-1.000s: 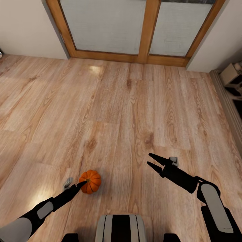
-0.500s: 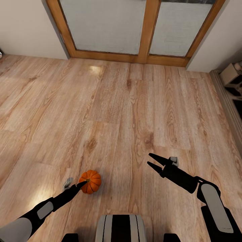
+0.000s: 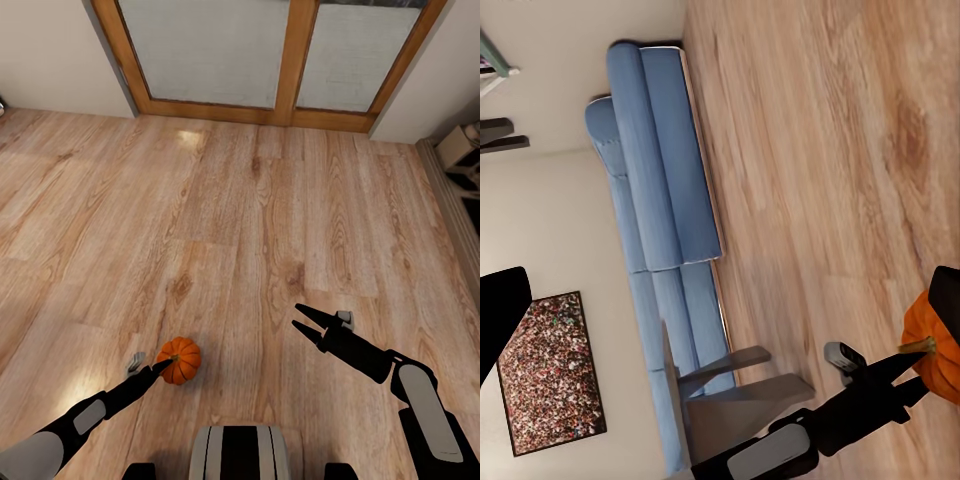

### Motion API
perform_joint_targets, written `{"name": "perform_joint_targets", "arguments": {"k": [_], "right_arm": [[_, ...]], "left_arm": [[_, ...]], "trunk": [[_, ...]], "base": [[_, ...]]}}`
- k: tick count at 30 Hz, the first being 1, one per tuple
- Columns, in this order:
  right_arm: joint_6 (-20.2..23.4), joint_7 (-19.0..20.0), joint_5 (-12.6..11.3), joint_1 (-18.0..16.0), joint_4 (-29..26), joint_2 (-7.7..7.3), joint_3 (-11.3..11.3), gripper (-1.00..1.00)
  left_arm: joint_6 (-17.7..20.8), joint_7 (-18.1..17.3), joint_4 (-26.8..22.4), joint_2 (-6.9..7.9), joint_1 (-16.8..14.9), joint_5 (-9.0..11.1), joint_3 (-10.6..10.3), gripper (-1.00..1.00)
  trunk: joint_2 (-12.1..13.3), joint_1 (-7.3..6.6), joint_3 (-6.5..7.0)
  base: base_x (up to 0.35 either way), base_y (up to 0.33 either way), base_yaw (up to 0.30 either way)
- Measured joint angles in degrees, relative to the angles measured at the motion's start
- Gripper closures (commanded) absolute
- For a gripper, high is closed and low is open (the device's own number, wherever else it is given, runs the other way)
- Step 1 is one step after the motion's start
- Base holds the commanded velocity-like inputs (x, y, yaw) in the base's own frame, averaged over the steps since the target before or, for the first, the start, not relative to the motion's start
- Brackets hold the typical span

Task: Place each of the two pumpkins and all three candles from the living room inside a cabinet in the living room (use any cabinet), then make sure every cabinet is closed, and position the cauldron so it is next to a table in the living room.

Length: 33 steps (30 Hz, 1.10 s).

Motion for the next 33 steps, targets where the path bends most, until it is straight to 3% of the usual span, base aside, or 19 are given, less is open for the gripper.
{"name": "perform_joint_targets", "arguments": {"k": [4, 17, 24, 33], "right_arm": [[0.0, 0.0, 0.0, 0.0, 0.0, 0.0, 0.0, -1.0], [0.0, -0.01, -0.12, 0.0, 0.08, 0.0, 0.0, -1.0], [0.0, -0.01, -0.05, 0.0, 0.09, 0.0, 0.17, -1.0], [0.0, -0.01, -0.04, 0.0, 0.09, 0.0, 0.1, -1.0]], "left_arm": [[-0.02, -0.02, -0.02, 0.02, 0.0, -0.11, 0.05, 1.0], [0.0, -0.46, -0.22, 0.02, 0.0, -0.36, -0.08, 1.0], [0.34, -3.7, -0.22, 0.02, 0.0, -0.47, -0.23, 1.0], [0.57, -4.23, -0.22, 0.02, 0.0, -0.55, -0.25, 1.0]], "trunk": [[0.0, 0.0, 0.0], [0.17, -0.33, 2.87], [0.27, -0.51, 4.42], [0.39, -0.74, 6.42]], "base": [[0.0, 0.0, 0.0], [0.0, 0.0, 0.0], [0.0, 0.0, 0.0], [0.0, 0.0, 0.0]]}}
